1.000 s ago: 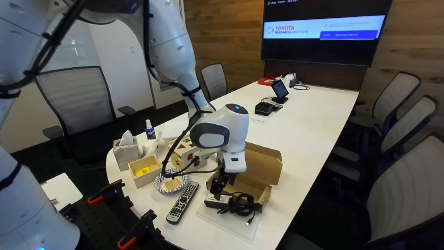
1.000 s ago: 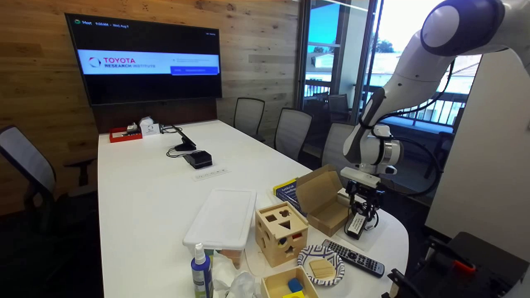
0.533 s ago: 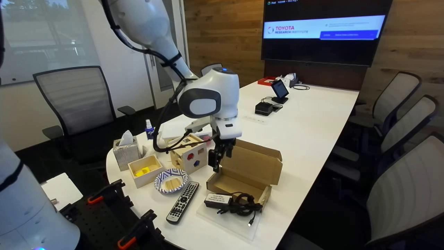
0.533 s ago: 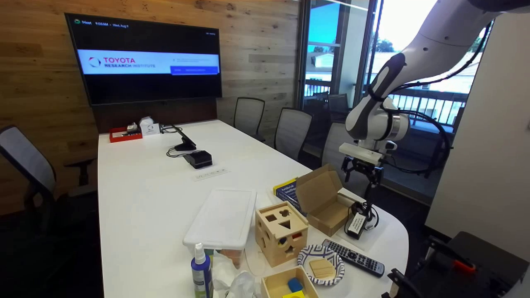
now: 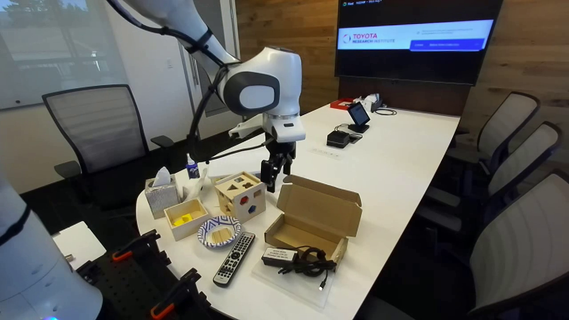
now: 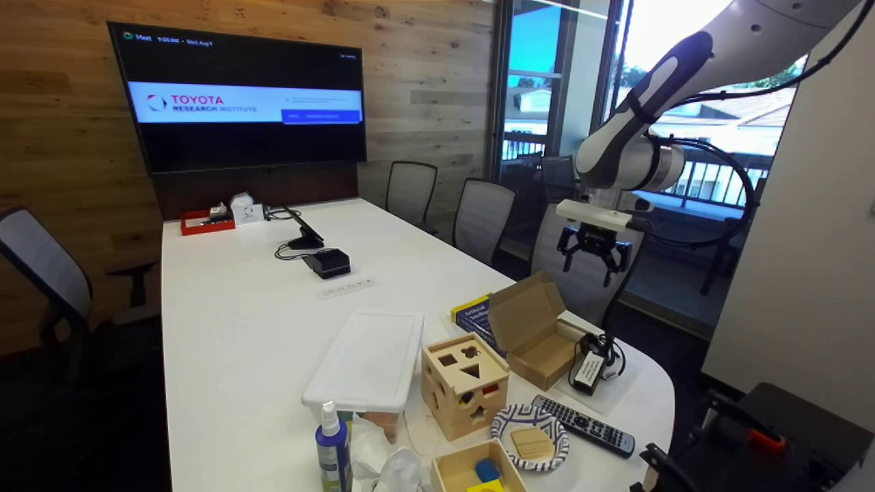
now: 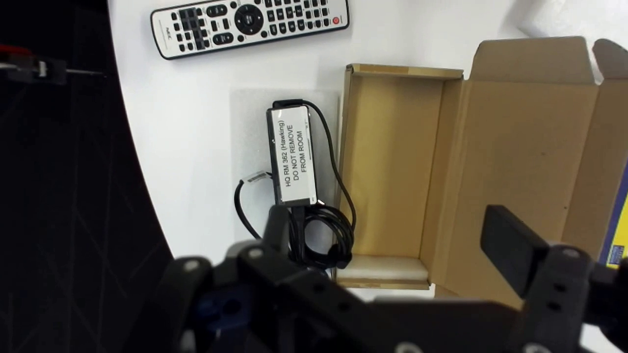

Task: Remove the cable from the cardboard box

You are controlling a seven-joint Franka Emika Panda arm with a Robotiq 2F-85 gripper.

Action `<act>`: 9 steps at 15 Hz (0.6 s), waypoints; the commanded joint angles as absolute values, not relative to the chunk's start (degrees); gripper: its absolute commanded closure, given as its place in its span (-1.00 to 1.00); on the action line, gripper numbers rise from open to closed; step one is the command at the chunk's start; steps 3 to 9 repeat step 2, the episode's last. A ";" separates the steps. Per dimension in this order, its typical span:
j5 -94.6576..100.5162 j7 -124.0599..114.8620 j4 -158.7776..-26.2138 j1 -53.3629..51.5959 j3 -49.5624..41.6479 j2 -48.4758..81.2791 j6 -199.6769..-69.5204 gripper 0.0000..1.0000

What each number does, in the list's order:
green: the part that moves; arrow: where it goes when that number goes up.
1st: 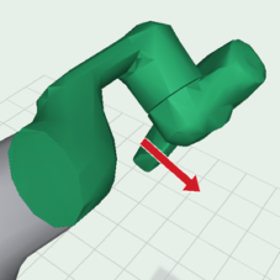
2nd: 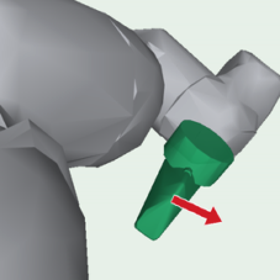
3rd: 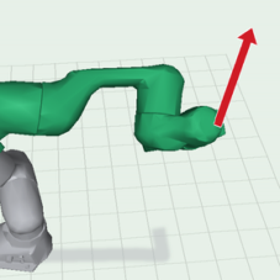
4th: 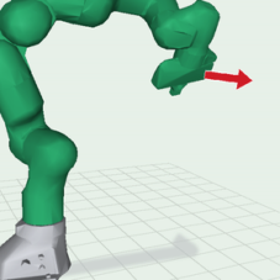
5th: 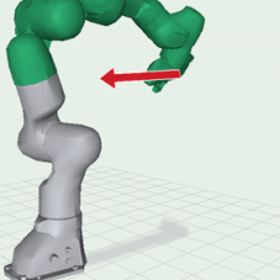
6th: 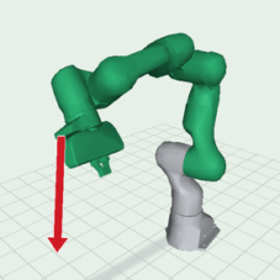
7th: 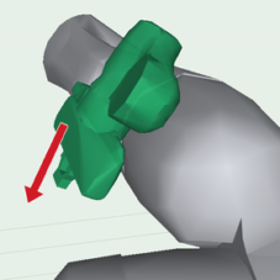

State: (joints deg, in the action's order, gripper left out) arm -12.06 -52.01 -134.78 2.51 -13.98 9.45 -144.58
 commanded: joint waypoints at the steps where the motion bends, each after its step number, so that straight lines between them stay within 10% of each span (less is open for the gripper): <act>1: -11.13 -52.77 -135.39 3.69 -12.51 6.44 -141.64 -1.00; 9: -11.37 -52.64 -135.37 3.79 -12.35 6.31 -141.37 -1.00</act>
